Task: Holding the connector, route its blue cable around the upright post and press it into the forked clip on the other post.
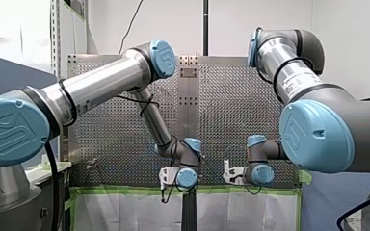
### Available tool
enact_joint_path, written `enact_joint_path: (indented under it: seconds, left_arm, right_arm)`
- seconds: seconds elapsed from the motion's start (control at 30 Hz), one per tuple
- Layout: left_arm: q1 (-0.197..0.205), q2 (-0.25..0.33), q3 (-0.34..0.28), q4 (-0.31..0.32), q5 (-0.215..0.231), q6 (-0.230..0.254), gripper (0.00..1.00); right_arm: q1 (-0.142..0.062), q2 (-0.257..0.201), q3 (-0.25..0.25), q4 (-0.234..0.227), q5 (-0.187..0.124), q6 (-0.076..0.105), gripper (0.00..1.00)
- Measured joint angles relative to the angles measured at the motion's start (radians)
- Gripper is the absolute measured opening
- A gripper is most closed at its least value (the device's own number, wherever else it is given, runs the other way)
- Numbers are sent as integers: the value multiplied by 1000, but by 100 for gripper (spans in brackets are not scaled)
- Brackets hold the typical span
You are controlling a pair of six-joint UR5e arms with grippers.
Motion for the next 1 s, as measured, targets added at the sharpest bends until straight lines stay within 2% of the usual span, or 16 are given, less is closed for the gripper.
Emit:
enact_joint_path:
  seconds: [0.23, 0.53, 0.77, 1.0]
  left_arm:
    - [-39, 0, 2, 16, -35, 27, 9]
    - [-46, 0, 12, 20, -27, 28, 9]
    - [-47, 0, 24, 6, -32, 24, 9]
    - [-42, 3, 26, -17, -46, 8, 9]
  right_arm:
    - [-7, 0, -2, 1, 0, 0, 0]
    - [-28, 0, -26, 19, 0, 2, 0]
    - [-34, 0, -41, 40, 0, -2, 0]
    - [-35, 0, -43, 42, 6, -33, 0]
